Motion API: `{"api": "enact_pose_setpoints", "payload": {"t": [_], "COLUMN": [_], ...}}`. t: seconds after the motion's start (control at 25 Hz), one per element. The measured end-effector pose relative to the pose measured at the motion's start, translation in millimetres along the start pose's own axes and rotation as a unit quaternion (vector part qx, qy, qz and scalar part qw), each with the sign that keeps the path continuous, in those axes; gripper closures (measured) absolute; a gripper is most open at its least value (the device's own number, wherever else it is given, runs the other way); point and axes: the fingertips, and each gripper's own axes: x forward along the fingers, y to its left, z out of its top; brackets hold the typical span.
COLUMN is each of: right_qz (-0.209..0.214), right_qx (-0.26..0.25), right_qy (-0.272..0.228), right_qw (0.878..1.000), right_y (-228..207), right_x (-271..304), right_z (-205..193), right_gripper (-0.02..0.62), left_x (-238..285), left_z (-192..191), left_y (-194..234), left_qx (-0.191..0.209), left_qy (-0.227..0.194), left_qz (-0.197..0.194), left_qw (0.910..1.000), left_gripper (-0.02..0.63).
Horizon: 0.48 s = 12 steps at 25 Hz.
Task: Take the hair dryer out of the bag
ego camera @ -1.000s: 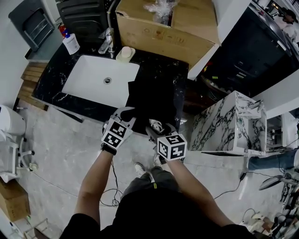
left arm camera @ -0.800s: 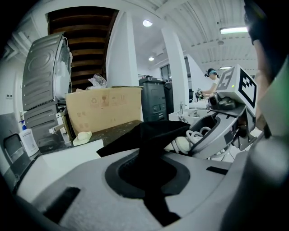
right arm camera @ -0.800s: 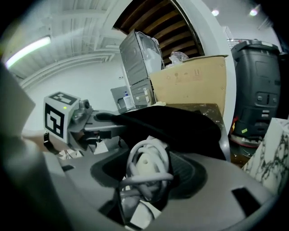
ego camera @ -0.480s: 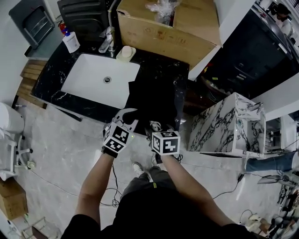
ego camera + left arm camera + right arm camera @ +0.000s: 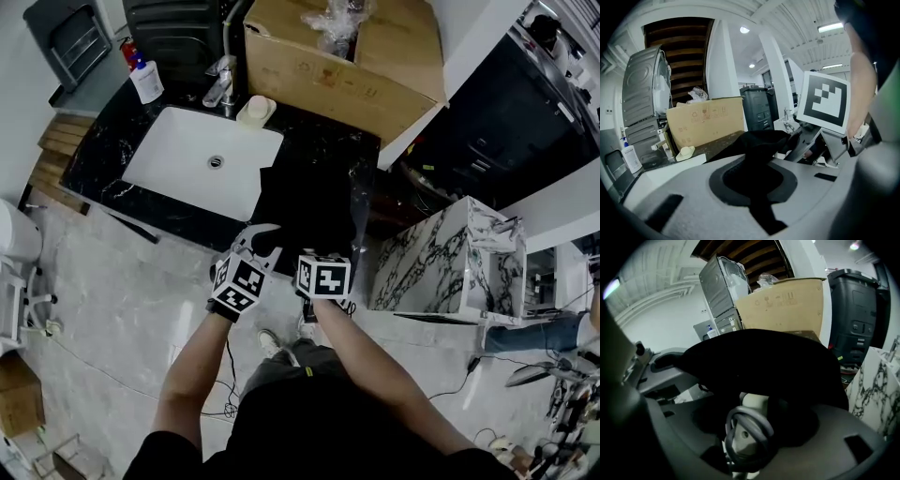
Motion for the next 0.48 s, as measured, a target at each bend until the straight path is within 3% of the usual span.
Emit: {"api": "enact_pose_setpoints", "payload": {"t": [0.12, 0.48], "right_qz": [0.007, 0.098], "right_qx": [-0.011, -0.016], "right_qy": [-0.003, -0.032], "right_qw": [1.000, 0.995], "right_y": [-1, 6], "right_x": [2, -8], "right_z": [2, 5], "right_gripper": [0.313, 0.325], "left_x": [0, 3], "left_z": [-4, -15], "left_y": [3, 21], "left_qx": [-0.006, -0.040], "left_qy": [0.001, 0.013], "left_qz": [0.003, 0.013], "left_qw": [1.0000, 0.9990], "left_gripper": [0.572, 0.572]}}
